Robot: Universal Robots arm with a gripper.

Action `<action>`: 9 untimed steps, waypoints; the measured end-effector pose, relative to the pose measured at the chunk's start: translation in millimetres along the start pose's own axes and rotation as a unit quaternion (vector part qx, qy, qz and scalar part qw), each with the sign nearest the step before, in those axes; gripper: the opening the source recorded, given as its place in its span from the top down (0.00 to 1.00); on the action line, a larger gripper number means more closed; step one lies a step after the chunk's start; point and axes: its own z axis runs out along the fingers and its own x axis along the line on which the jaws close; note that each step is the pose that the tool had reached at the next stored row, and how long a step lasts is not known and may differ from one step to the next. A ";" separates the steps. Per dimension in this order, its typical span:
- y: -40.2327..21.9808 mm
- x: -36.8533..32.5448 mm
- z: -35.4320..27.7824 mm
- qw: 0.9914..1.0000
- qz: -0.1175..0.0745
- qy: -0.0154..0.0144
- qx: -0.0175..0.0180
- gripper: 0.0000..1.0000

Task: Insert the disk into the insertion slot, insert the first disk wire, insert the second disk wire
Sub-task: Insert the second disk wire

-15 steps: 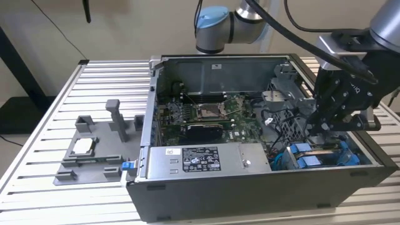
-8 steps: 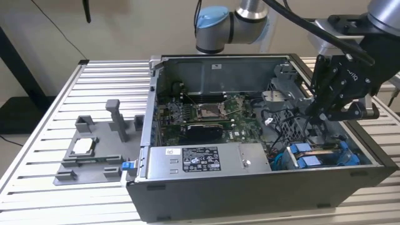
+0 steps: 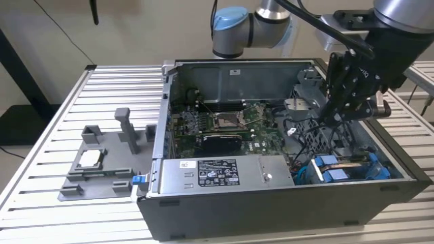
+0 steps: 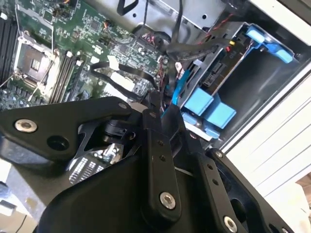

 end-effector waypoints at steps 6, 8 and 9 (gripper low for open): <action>7.8 -10.8 2.4 1.000 -0.005 0.010 0.002 0.73; 9.6 -13.8 3.2 1.000 -0.008 0.015 0.002 0.73; 10.3 -14.3 3.7 1.000 -0.009 0.018 0.002 0.73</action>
